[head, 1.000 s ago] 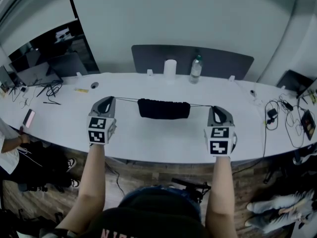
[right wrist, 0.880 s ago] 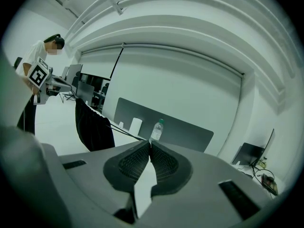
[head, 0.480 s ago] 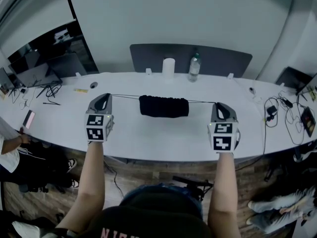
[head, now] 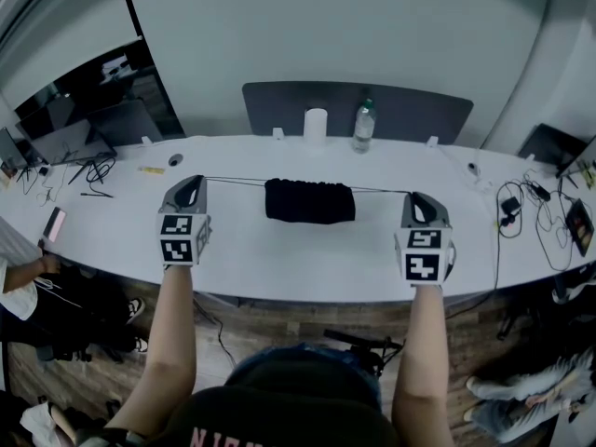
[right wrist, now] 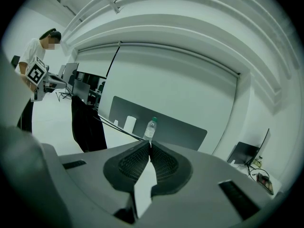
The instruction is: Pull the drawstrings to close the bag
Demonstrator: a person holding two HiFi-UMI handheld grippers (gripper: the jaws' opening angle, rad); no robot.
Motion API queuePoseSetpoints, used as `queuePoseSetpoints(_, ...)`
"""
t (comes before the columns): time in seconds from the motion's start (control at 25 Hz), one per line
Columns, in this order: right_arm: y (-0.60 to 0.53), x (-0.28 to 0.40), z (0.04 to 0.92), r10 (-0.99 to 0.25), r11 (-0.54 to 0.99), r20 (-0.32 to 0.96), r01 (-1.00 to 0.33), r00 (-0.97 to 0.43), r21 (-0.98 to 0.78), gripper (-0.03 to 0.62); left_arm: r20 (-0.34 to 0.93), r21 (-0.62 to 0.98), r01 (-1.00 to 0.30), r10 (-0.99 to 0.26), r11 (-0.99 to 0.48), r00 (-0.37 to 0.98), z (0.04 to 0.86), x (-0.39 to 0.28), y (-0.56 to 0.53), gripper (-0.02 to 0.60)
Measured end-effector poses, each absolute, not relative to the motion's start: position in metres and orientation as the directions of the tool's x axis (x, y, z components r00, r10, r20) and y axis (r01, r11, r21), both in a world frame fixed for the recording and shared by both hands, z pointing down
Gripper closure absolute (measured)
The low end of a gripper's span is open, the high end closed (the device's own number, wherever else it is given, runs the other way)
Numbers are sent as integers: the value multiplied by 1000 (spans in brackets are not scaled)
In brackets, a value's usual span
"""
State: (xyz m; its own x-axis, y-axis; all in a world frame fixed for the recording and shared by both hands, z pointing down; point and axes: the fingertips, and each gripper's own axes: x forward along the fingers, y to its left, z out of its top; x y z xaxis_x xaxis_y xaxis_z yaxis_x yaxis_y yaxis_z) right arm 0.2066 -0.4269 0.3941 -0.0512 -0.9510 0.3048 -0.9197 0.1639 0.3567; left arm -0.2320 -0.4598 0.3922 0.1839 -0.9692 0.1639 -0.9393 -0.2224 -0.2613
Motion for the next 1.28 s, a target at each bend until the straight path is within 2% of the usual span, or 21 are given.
queuePoseSetpoints(1.28,-429,240,391,-952,99,305,-926,18,365,586,173,-280,-949,-980,-145,98,389,-261,-462,574)
